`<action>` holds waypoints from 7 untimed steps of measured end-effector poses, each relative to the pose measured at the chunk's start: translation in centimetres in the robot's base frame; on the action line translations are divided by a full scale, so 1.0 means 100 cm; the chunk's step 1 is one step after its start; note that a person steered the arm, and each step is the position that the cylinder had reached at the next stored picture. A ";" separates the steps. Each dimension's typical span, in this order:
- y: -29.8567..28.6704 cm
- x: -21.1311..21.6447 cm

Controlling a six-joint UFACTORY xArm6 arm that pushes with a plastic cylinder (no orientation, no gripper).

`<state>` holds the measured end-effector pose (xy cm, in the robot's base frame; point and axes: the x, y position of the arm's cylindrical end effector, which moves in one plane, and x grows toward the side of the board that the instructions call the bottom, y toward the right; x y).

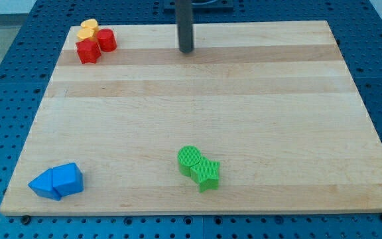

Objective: Slide the green star and the green circle towards the group of blocks

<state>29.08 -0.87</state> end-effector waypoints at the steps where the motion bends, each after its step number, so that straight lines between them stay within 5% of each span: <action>1: 0.053 0.031; 3: 0.107 0.059; 7: 0.111 0.061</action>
<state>35.19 10.22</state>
